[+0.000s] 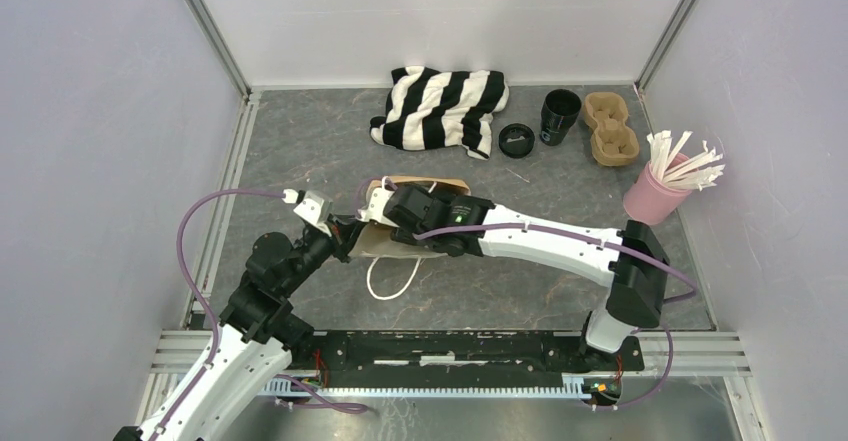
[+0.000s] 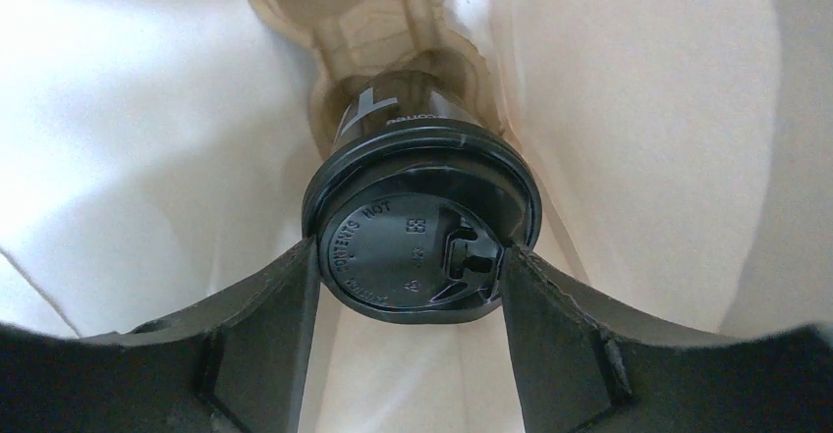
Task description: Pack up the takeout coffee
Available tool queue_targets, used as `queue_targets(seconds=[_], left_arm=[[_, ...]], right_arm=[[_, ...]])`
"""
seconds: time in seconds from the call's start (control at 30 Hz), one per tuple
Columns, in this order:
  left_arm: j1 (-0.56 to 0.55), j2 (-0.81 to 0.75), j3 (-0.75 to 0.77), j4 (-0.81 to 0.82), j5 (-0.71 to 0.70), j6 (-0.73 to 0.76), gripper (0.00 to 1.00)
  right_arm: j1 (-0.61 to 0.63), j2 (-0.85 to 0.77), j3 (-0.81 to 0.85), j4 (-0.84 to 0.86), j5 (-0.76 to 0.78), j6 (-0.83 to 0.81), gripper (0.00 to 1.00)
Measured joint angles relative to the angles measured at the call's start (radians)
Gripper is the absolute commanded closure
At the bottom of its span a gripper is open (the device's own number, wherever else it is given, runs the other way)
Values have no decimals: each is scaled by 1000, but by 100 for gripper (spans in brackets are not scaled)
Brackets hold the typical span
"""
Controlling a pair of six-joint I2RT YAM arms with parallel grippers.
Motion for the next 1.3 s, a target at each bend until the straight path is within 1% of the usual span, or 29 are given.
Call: queue_targets(seconds=[0.17,0.3,0.57,0.73,0.93,1.13,1.3], left_arm=[[0,-2,0,-3,5,0,98],[0,-2,0,-3,5,0,98],[0,9,10,-15,11,0,98],[0,46,65,-63,-42,0,98],[0,55,90,-69,-102,0,98],[0,56,90,-66,-104,0,98],[0,27,71,-60,-103,-1,98]], right_arm=[[-29,-40,-32,6,8,-24,31],[-40,-41,-35,26,3,-52,32],[-55,-43,-78,89,-59,-164,32],[-67,-84,-135,127,-109,-222,31],[-68,-136,-148,134,-145,-276,31],[-68,-130,-140,120,-148,-328,31],[-68,-108,-139,119,-147,-350,31]])
